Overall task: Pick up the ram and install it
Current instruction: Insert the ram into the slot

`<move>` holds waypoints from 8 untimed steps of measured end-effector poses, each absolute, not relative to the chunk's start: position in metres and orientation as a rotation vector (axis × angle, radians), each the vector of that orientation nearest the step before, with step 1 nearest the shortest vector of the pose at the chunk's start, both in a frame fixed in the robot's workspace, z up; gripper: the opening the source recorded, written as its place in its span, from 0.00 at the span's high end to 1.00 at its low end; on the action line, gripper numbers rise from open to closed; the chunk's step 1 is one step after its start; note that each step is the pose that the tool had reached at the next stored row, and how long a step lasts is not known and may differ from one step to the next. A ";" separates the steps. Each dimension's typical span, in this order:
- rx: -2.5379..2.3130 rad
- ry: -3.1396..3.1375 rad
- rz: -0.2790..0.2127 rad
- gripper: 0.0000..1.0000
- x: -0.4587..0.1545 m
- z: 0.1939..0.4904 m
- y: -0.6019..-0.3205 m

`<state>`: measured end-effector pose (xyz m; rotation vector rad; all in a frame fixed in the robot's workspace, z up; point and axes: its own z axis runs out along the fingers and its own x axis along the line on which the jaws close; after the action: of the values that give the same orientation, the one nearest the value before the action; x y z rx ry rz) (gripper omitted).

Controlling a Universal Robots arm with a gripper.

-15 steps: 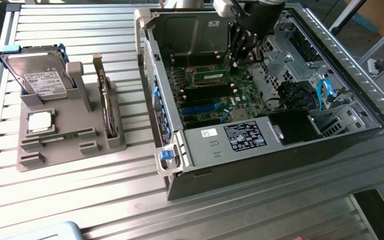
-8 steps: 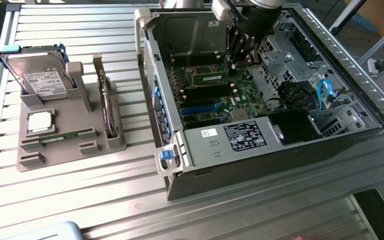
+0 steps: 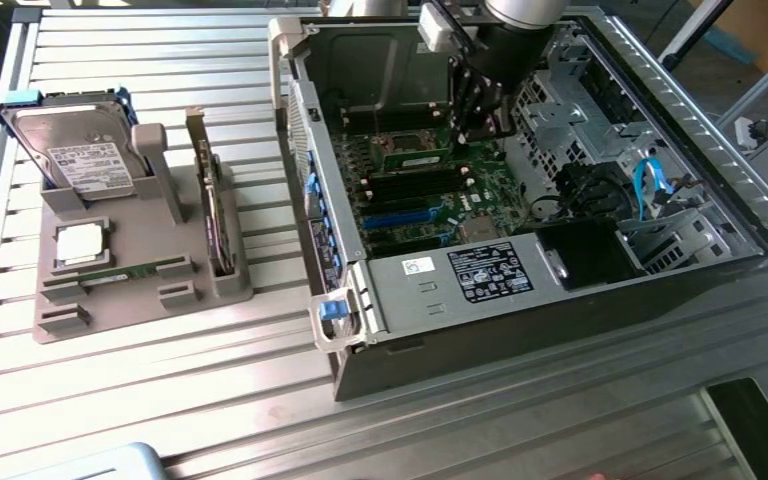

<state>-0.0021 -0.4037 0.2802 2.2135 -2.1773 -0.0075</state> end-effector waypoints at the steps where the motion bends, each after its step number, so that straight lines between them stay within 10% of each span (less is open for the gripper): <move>1: 2.213 -2.177 -0.008 0.88 -0.002 0.280 -0.404; 8: 2.214 -2.178 -0.008 0.88 -0.003 0.280 -0.404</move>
<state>-0.0030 -0.4037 0.2795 2.2136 -2.1775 -0.0077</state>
